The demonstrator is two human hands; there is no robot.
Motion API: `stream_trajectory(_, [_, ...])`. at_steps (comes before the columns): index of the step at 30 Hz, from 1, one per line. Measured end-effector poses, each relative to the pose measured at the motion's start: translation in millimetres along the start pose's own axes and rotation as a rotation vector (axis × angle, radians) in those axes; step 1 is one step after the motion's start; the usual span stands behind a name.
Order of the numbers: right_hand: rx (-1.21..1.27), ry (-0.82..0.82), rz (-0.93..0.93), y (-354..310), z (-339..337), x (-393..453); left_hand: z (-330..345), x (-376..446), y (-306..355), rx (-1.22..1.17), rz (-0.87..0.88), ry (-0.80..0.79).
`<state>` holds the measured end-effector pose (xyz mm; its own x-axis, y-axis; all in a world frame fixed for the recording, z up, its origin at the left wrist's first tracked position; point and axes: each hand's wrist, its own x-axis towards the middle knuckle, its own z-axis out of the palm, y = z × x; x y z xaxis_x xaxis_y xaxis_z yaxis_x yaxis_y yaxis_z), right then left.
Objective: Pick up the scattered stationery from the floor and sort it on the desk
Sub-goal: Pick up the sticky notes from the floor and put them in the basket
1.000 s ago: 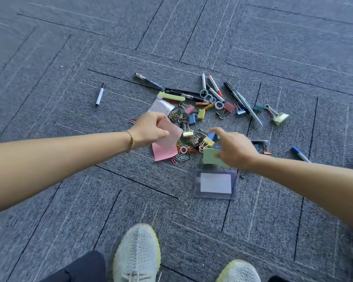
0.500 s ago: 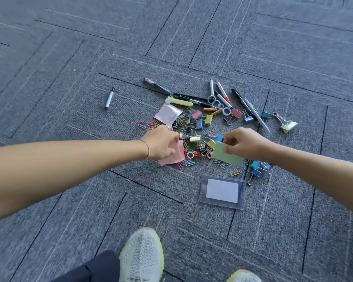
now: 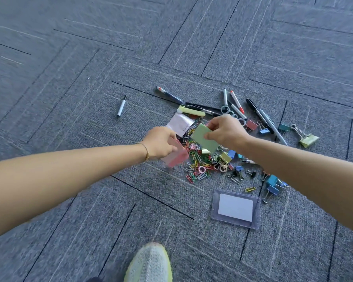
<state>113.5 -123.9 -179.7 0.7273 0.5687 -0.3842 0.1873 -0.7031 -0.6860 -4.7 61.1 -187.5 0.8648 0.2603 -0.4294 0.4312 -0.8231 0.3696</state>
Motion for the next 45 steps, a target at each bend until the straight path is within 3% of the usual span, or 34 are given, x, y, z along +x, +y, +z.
stream_trajectory(10, [-0.148,0.094,-0.035,-34.9,46.4,57.5,-23.2,-6.8,-64.5,-0.294,-0.294,0.066])
stream_trajectory(14, [-0.295,0.088,-0.071,-42.6,64.4,66.4,-24.8,-9.7,-73.2,-0.341,-0.309,0.069])
stream_trajectory(19, [-0.651,0.08,-0.225,-34.7,89.0,67.1,-24.7,-11.4,-71.5,-0.32,-0.295,0.023])
stream_trajectory(22, [-0.697,0.103,-0.278,-33.2,90.0,72.0,-24.0,-12.1,-68.7,-0.327,-0.291,0.004])
stream_trajectory(26, [-0.65,0.139,-0.319,-35.3,79.7,73.7,-25.7,-12.0,-65.3,-0.329,-0.288,0.005])
stream_trajectory(28, [-0.49,0.133,-0.314,-34.8,74.4,70.2,-26.3,-12.0,-64.4,-0.333,-0.286,0.006])
stream_trajectory(31, [-0.2,0.077,-0.201,-37.7,63.1,63.8,-28.1,-13.5,-59.2,-0.352,-0.278,0.002])
stream_trajectory(37, [0.048,0.015,0.056,-36.1,31.7,49.5,-26.4,-19.6,-32.0,-0.464,-0.213,-0.102])
stream_trajectory(45, [0.068,-0.145,0.147,-16.6,-17.0,4.8,1.1,-24.9,25.0,-0.373,-0.119,-0.334])
